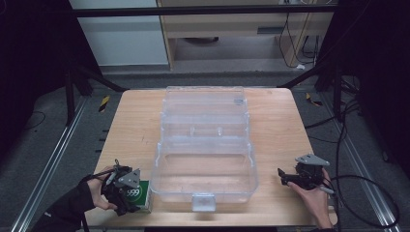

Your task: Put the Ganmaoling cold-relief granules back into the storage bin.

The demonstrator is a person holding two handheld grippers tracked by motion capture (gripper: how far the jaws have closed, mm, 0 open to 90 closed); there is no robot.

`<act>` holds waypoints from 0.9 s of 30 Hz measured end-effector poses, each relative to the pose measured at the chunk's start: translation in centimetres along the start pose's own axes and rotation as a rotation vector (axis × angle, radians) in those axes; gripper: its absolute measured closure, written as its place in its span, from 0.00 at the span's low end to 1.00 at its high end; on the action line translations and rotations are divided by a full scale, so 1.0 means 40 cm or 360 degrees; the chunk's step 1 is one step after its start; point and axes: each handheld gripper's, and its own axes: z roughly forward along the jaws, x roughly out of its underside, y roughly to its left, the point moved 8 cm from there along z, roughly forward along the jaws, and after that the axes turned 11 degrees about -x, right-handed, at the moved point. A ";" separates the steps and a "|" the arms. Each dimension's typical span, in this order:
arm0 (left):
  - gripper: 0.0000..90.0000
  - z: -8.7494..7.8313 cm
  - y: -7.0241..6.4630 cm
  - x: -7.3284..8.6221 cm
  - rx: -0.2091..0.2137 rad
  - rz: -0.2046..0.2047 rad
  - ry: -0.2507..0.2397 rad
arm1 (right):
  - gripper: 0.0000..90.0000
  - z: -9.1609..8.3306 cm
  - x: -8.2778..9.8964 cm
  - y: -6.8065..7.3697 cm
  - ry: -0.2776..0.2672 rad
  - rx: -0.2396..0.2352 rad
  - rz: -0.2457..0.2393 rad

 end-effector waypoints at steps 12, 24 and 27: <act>0.14 -0.003 0.002 0.002 0.0016 -0.0009 -0.0008 | 0.05 -0.001 0.000 -0.002 0.0001 0.0001 0.0000; 0.16 -0.032 -0.003 0.001 0.0043 -0.0084 -0.0024 | 0.05 -0.001 0.001 -0.002 0.0002 0.0001 0.0000; 0.16 -0.051 0.001 0.000 0.0025 -0.0092 -0.0034 | 0.05 -0.001 0.001 -0.001 0.0002 0.0001 0.0005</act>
